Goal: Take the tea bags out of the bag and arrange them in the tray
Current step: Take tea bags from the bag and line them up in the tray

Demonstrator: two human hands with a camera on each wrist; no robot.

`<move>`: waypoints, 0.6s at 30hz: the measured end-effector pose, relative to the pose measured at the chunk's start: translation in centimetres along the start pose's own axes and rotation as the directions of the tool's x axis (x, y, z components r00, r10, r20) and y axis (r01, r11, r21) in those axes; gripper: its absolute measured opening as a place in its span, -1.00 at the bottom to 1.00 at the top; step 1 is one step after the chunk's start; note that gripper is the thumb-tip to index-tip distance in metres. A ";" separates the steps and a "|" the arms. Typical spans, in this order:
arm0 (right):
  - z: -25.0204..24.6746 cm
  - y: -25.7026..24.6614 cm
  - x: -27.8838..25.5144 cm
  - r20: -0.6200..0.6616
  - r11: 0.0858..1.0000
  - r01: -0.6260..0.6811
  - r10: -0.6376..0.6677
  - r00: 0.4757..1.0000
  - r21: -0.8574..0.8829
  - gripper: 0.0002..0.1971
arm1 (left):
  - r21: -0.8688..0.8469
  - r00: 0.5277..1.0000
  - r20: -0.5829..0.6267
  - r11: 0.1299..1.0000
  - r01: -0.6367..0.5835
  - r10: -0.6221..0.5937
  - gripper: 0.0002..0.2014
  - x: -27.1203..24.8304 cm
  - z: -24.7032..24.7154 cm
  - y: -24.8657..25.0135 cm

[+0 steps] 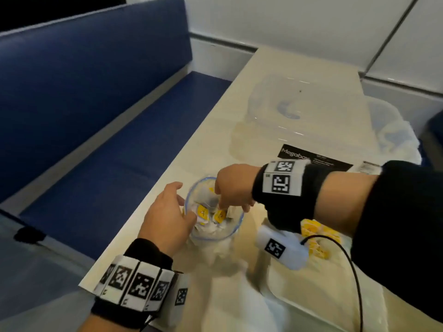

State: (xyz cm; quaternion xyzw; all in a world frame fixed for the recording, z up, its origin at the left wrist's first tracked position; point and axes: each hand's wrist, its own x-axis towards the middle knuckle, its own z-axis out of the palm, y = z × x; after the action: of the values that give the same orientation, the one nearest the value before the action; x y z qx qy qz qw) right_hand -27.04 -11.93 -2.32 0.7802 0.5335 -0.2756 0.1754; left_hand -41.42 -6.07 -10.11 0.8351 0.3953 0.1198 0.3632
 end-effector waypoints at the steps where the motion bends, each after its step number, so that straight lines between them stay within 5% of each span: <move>1: -0.2 -0.6 0.6 0.033 0.999 -0.009 0.010 0.999 -0.047 -0.67 | -0.023 1.000 -0.004 1.000 0.007 -0.007 -0.40 0.1 -0.1 0.0; 4: -0.6 -2.2 1.5 0.067 0.996 -0.020 0.026 0.997 -0.092 -0.55 | -0.086 1.000 -0.020 0.996 0.015 -0.017 -0.46 0.1 -0.2 -0.1; 8: -0.8 -4.0 2.1 0.134 0.975 0.137 -0.115 0.984 -0.174 -0.76 | -0.159 0.999 -0.013 0.986 0.050 -0.052 -0.51 0.2 0.0 -0.1; 18: 1.2 -4.1 2.9 -0.128 0.995 0.037 -0.049 0.991 -0.094 -0.87 | -0.213 0.998 -0.006 0.975 0.065 -0.067 -0.53 0.5 -0.1 -0.1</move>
State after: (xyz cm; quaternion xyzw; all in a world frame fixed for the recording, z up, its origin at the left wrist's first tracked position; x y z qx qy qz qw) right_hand -30.30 -8.99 -4.95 0.7761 0.5724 -0.2032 0.1697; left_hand -41.21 -5.61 -10.20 0.7771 0.4101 0.1547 0.4516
